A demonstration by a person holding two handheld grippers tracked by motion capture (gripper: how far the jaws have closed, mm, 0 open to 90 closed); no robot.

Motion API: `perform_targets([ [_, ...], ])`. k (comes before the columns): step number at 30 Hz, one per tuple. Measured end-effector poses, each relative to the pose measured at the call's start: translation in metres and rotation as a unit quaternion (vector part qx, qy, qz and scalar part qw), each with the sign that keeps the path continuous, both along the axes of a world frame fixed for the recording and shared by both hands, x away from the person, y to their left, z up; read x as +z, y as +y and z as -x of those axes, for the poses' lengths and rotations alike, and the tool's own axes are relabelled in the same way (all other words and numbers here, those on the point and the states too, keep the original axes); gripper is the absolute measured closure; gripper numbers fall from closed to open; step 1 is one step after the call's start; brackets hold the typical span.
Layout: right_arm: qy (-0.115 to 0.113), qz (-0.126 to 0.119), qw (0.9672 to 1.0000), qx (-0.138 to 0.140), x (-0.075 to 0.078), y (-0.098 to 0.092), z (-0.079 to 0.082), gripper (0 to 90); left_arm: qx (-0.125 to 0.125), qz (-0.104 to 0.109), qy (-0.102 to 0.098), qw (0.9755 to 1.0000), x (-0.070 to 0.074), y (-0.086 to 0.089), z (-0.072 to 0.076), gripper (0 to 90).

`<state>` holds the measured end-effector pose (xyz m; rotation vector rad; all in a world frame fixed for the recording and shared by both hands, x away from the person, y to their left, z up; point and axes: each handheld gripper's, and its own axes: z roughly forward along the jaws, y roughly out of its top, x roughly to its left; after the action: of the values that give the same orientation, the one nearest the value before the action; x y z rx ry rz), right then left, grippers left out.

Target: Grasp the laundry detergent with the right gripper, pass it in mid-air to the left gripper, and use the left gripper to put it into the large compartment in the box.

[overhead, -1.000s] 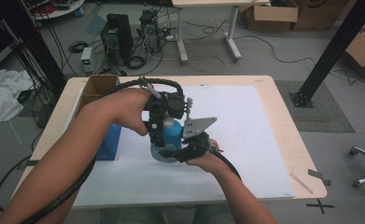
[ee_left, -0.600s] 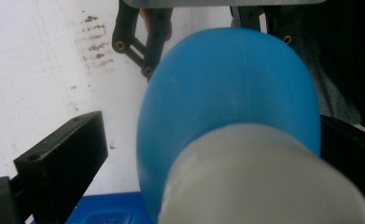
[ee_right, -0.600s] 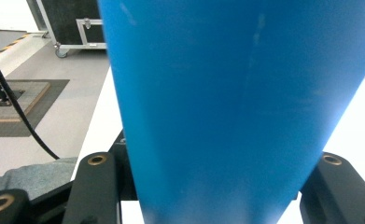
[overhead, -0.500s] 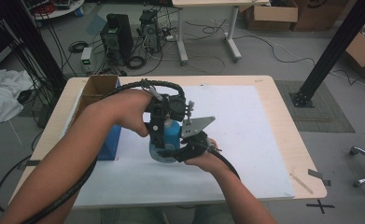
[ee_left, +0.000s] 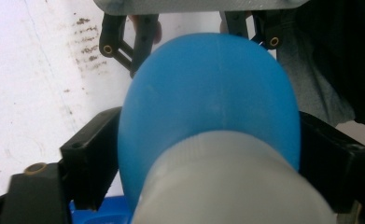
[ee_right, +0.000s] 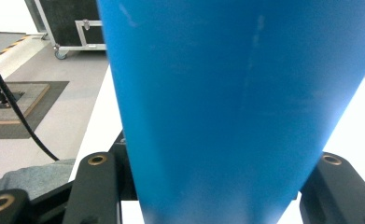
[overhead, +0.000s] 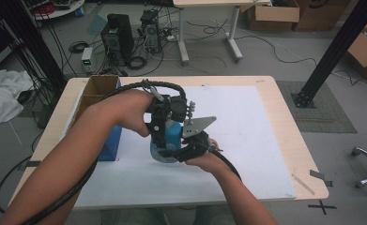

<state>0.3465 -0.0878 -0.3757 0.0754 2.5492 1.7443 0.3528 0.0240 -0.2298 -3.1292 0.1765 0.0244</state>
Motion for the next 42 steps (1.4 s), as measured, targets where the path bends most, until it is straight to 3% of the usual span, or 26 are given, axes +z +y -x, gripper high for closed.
perform_targets([
  [42,0.009,0.003,1.0000,-0.001,-0.0025,0.0015,0.0001,43.6,-0.001,-0.009,-0.015,0.9998,-0.0026,0.0014,0.0010,36.4],
])
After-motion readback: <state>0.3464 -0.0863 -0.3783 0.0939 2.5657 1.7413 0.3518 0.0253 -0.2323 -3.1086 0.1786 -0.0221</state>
